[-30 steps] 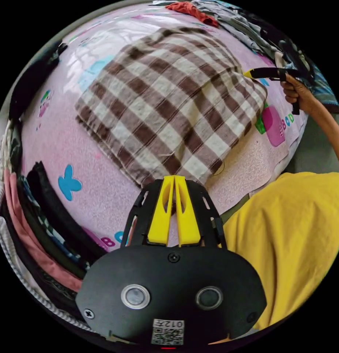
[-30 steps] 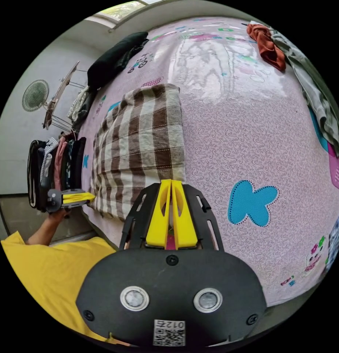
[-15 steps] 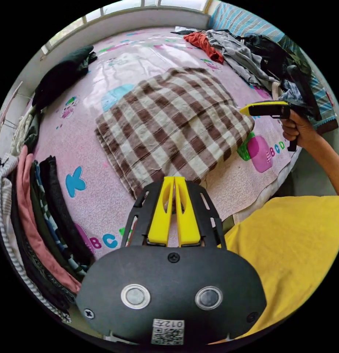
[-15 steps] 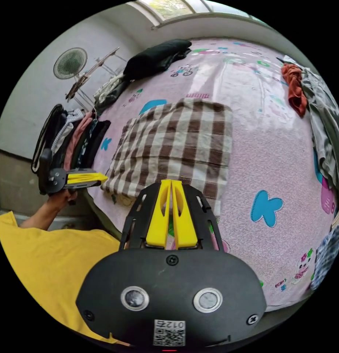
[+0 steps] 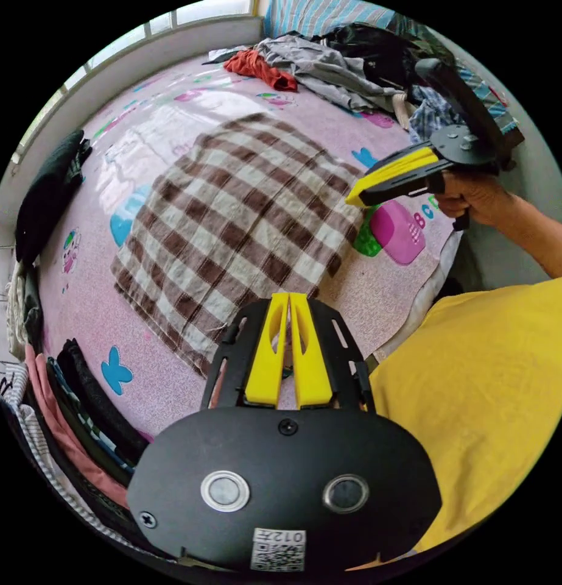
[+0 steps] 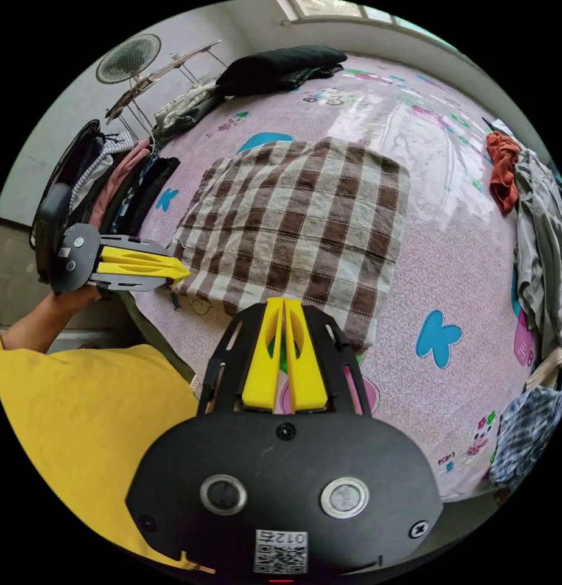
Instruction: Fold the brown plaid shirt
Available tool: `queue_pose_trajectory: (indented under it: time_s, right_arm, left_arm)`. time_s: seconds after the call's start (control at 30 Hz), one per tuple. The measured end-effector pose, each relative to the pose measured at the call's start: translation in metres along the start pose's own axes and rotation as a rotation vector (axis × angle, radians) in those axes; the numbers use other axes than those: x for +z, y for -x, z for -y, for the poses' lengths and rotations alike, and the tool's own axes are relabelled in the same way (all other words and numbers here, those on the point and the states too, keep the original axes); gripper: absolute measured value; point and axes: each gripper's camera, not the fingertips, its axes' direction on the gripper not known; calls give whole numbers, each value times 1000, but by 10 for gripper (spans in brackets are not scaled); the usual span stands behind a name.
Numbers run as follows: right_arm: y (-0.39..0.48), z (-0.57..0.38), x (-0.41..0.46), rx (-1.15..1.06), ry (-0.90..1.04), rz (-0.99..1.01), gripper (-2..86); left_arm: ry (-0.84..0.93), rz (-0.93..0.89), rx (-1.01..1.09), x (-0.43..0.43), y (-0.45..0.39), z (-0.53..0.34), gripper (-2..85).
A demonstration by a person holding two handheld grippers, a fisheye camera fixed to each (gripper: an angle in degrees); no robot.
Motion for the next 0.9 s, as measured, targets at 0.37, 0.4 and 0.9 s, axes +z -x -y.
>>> queue_pose_trajectory:
  time_s: [0.37, 0.4, 0.9]
  right_arm:
    - [-51, -46, -9, 275, -81, 44, 0]
    - [-54, -47, -10, 294, -85, 31, 0]
    - [-116, -86, 8, 807, -280, 430, 13]
  left_arm:
    - [147, -1, 95, 27, 5, 11, 5]
    - [103, -17, 98, 21, 6, 13, 5]
    - [147, 27, -29, 33, 39, 3, 4]
